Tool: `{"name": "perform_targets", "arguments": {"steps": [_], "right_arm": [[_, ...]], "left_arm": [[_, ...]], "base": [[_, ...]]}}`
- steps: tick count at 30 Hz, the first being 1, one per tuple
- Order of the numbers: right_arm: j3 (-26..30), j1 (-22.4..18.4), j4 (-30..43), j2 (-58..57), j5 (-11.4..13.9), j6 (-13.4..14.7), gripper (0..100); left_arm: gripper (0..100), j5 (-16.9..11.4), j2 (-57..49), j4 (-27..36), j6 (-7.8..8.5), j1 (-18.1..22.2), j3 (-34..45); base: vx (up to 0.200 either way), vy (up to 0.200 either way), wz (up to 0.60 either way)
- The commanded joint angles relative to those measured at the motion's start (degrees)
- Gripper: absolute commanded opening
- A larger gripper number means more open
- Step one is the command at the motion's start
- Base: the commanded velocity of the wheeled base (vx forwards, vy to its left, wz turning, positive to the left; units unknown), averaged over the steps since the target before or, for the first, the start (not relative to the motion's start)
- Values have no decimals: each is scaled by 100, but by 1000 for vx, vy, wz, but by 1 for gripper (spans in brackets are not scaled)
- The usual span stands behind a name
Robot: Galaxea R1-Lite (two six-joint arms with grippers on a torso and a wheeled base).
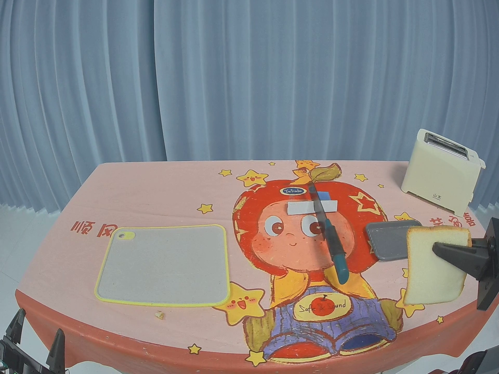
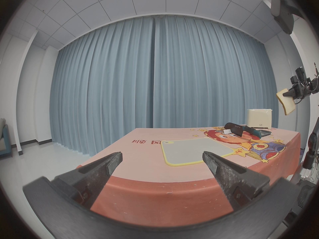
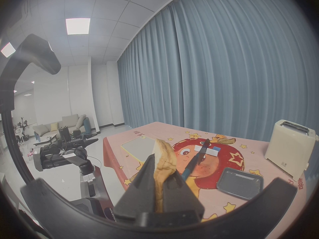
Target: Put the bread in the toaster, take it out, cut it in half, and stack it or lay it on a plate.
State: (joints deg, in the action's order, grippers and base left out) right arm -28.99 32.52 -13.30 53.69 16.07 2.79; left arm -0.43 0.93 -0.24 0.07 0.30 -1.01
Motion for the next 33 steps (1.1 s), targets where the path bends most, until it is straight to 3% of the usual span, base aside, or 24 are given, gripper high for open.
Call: {"name": "perform_targets", "arguments": {"steps": [1,5,20,33], "right_arm": [[7,43,3,45,2,2,0],[7,52,3,54,2,2,0],[25,35,3,72,2,2,0],[34,-9,-24,204,2,11,0]], "left_arm": [[100,-1,-93,-2,-7,5,101],[100,-1,-93,7,10,5,101],[100,8,-93,7,37,5,101],[100,-10,-93,7,1,5,101]], "base": [[0,0,0],[0,0,0],[-200,0,0],[0,0,0]]}}
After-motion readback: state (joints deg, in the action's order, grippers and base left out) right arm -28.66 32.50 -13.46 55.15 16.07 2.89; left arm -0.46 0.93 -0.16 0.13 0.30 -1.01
